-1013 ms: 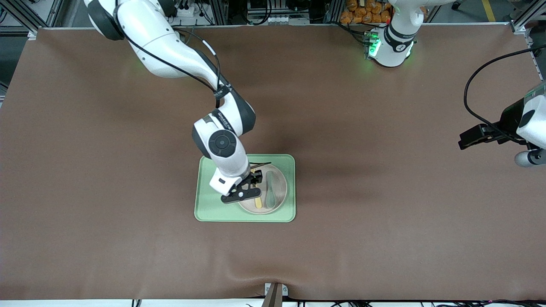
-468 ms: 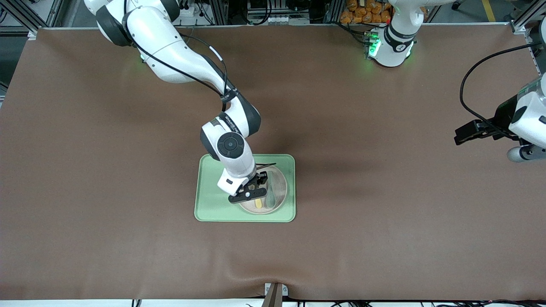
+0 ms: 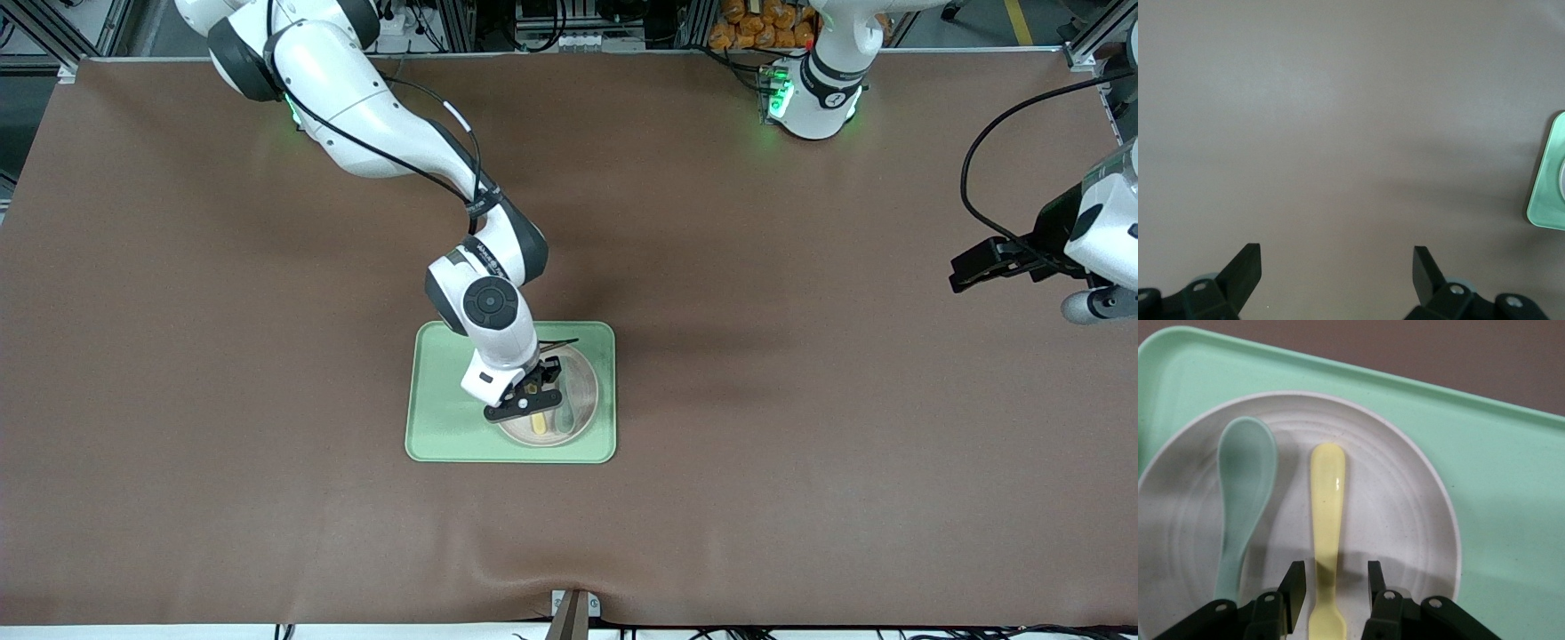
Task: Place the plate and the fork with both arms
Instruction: 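Grasp the yellow fork handle on the plate with the right gripper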
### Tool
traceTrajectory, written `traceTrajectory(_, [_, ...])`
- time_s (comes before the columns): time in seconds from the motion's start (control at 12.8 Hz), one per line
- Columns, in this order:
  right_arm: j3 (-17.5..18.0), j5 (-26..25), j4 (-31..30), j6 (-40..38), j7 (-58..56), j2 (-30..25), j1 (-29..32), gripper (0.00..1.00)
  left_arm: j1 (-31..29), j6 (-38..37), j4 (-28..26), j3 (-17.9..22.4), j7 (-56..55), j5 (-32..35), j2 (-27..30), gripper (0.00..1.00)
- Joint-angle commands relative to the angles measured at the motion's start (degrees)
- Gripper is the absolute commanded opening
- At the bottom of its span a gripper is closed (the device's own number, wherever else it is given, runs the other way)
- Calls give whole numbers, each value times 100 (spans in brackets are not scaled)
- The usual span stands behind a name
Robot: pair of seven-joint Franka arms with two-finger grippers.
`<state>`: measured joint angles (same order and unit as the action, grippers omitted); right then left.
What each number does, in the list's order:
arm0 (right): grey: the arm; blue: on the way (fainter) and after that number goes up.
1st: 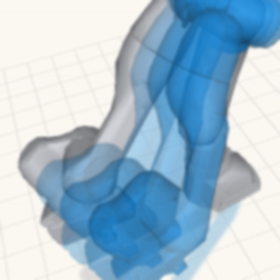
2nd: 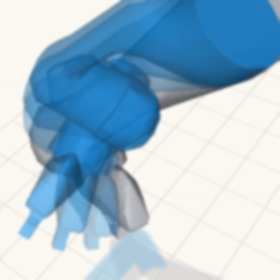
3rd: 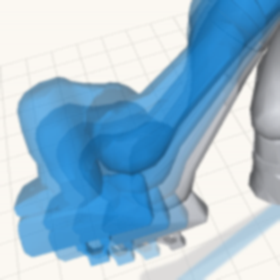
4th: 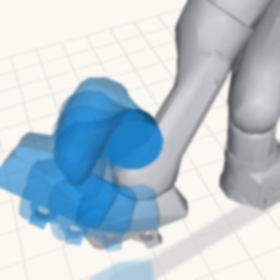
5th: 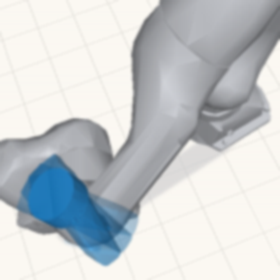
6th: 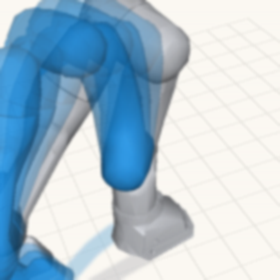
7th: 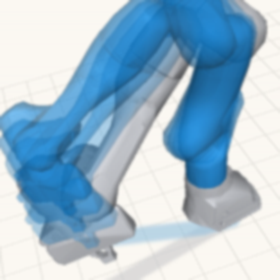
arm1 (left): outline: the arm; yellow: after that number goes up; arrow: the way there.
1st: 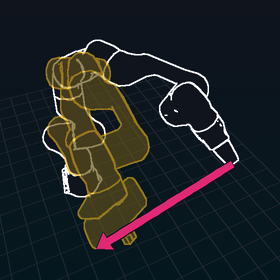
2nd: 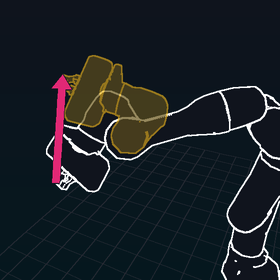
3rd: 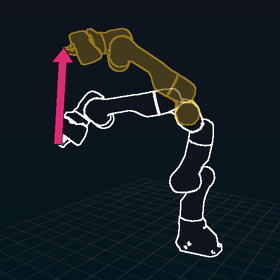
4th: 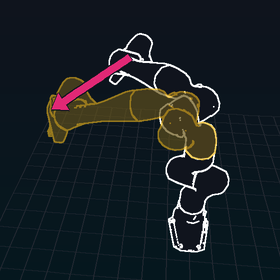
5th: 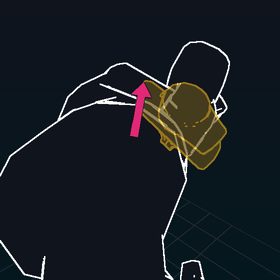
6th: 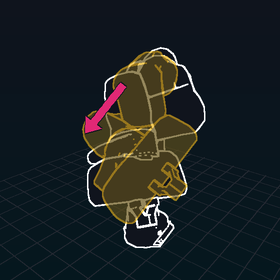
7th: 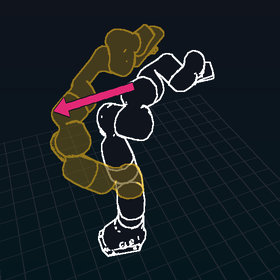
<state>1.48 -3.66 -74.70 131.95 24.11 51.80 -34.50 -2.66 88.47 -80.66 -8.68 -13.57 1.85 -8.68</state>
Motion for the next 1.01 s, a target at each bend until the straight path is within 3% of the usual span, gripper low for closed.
traceTrajectory(0.0, [-60, -188, 167, 7, 198, 128, -110, 42, -51, 134, -501, -20, 74, -79, 471, 100])
traceTrajectory(0.16, [-60, -232, 167, 7, 260, 172, -110, 40, -42, 407, -880, 24, 74, -79, 753, 100])
traceTrajectory(0.47, [-60, -355, 167, 15, 313, 216, -110, 37, -51, 364, -855, 41, 82, -88, 798, 100])
traceTrajectory(0.62, [-60, -399, 175, 7, 313, 216, -119, 5, -60, 355, -846, 68, 100, -88, 807, 100])
traceTrajectory(0.7, [-60, -399, 201, -11, 313, 216, -110, 0, -68, 355, -838, 76, 100, -88, 807, 100])
traceTrajectory(0.94, [-42, -355, 219, -133, 409, 103, -84, 0, -69, 355, -811, 77, 100, -123, 798, 100])
